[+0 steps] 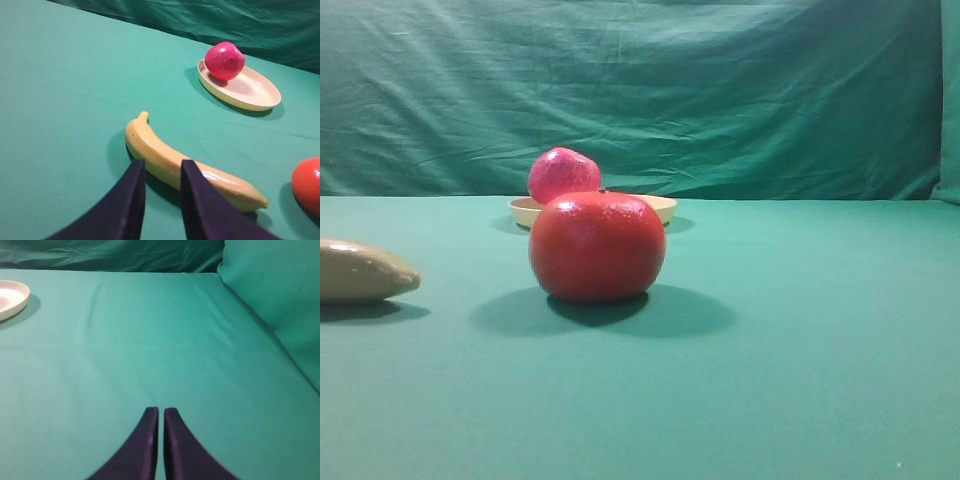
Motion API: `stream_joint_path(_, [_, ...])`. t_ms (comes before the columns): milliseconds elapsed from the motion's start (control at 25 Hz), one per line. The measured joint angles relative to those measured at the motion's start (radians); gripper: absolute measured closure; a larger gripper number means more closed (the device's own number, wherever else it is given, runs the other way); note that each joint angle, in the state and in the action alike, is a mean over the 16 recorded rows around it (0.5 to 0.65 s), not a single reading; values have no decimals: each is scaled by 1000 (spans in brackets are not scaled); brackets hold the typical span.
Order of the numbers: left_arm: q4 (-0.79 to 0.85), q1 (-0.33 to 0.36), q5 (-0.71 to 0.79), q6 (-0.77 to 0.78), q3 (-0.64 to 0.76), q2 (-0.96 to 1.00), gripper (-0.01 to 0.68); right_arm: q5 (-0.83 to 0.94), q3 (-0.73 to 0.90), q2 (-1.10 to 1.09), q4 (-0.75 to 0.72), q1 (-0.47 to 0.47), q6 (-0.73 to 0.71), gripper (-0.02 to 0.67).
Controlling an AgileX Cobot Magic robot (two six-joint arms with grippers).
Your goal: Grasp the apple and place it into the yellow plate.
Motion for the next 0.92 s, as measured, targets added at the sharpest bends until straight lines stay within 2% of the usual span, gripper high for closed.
stream_joint_path(920, [0,0,0,0,0,0,516,0,-1,0,0,0,-2,649])
